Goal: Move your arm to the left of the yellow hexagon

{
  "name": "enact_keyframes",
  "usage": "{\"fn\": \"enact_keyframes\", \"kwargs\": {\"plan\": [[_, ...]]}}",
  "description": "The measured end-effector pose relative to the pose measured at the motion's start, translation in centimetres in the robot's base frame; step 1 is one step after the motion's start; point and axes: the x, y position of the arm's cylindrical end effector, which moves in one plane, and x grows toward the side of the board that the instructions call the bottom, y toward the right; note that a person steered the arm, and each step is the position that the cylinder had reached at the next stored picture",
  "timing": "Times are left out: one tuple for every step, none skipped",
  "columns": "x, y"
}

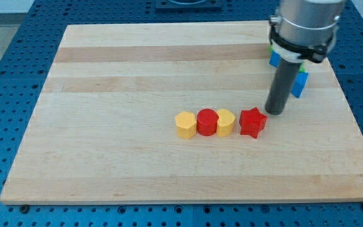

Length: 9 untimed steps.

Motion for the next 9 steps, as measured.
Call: {"fn": "enact_keyframes", "kwargs": {"plan": [[1.0,1.6],[5.0,2.9],[10.5,-1.6],[14.1,-11.4],[14.4,-19.6],[14.4,-26.3],[14.1,-30.3],[12.6,-30.9],[11.1,-30.8]]}}
